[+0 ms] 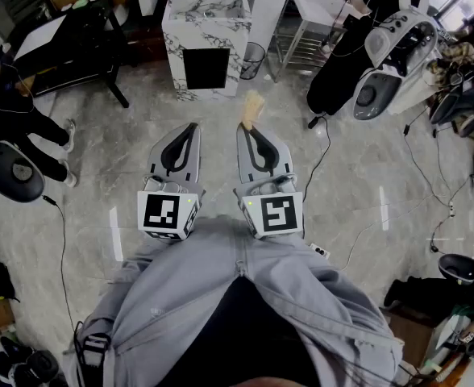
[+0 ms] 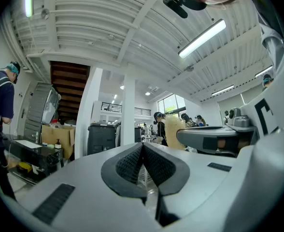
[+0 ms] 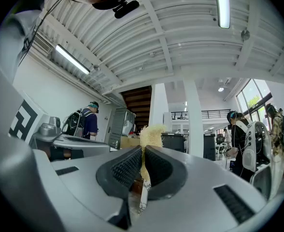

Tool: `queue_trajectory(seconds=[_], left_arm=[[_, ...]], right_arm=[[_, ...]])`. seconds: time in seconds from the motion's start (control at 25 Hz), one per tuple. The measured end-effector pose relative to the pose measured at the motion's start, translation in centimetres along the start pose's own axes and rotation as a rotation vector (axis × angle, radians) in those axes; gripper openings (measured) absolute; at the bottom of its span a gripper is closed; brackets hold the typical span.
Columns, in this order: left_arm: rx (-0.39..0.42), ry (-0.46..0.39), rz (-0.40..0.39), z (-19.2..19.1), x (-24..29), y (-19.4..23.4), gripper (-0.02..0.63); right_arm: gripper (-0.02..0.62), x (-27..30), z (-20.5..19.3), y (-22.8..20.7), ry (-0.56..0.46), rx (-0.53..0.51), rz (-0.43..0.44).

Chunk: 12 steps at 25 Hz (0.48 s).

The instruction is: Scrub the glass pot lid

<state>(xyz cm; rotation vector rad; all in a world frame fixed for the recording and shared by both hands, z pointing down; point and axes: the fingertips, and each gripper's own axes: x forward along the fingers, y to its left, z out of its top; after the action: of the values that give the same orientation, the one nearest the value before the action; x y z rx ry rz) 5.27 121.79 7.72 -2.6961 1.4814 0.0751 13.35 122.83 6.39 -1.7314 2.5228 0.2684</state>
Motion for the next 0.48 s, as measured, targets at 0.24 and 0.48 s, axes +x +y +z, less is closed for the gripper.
queue_trajectory(seconds=[0.24, 0.48], left_arm=[[0.02, -0.015, 0.001, 0.3, 1.1, -1.4, 0.015], [0.016, -0.031, 0.016, 0.8, 2.3, -3.3, 0.015]], right_arm=[[0.043, -0.7, -0.3, -2.2, 0.028, 0.009, 0.0], [0.043, -1.4, 0.3, -4.3, -0.007, 0.026, 0.024]])
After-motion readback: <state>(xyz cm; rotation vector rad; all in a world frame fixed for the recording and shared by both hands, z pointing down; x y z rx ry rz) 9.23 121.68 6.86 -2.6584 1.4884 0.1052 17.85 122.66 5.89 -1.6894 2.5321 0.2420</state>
